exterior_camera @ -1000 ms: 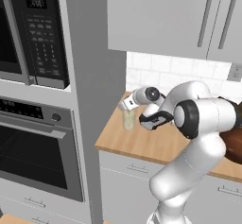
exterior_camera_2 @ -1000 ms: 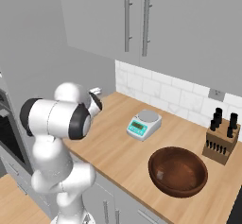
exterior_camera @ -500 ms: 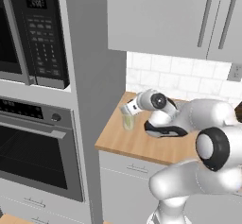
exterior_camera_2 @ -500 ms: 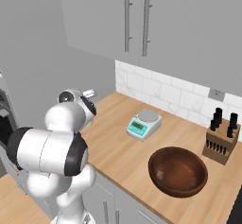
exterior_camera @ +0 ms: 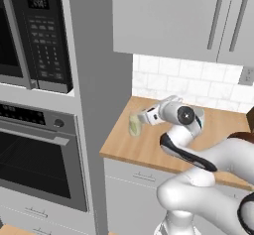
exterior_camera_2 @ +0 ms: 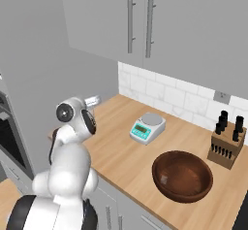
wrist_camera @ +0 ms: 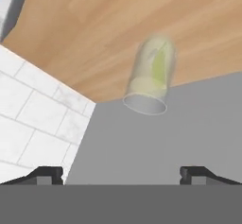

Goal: Grab a lemon wedge from the fridge and one ice cube from the ice bowl, and put them in the glass of lemonade.

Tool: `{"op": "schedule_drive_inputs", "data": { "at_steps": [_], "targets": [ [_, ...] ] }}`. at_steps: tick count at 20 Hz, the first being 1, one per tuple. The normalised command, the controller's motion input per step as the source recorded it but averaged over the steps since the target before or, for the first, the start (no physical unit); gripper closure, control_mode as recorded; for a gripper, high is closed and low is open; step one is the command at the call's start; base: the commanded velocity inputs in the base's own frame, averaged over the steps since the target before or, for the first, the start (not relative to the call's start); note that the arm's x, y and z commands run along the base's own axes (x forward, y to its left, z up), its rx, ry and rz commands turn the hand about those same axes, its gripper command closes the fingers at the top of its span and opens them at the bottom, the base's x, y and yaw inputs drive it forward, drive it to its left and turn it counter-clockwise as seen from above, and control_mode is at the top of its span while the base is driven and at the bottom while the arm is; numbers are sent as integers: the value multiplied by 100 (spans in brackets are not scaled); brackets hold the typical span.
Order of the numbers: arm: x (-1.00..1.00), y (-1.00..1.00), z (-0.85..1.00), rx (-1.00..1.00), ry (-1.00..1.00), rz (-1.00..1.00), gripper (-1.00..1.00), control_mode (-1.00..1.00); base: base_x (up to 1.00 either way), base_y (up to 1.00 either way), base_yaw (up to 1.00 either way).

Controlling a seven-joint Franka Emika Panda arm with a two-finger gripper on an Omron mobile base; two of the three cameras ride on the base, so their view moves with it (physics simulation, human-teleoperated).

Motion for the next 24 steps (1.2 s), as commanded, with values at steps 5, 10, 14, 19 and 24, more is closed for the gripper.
{"op": "schedule_drive_inputs", "data": {
  "at_steps": [5,10,14,19,24],
  "targets": [
    [-49,-11,98,1,36,-3,-100,-100,0,0,0],
    [-68,0,55,0,54,0,-100,-100,0,0,0],
    [-95,0,4,-2,48,-2,-100,-100,0,0,0],
    [-80,16,-78,-18,8,-1,-100,-100,0,0,0],
    [-64,23,-63,-21,-12,-6,-100,-100,0,0,0]
  ]
}}
